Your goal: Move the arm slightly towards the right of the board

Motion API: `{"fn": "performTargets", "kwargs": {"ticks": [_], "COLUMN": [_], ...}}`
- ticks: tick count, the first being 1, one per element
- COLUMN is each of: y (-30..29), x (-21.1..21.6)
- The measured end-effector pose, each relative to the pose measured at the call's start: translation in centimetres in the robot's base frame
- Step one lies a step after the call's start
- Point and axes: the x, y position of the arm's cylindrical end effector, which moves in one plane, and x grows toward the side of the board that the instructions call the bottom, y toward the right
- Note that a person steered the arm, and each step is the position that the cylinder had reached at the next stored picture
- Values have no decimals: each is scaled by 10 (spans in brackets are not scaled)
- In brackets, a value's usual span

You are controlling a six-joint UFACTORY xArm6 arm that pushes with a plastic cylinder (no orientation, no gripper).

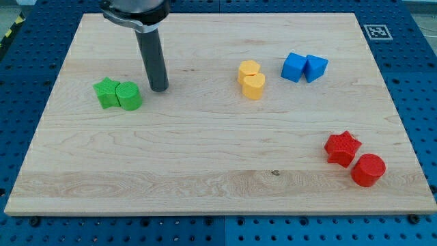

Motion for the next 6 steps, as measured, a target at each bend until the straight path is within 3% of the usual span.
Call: {"fn": "performTargets", "kwargs": {"ticks": [6], "y": [21], "x": [3]}}
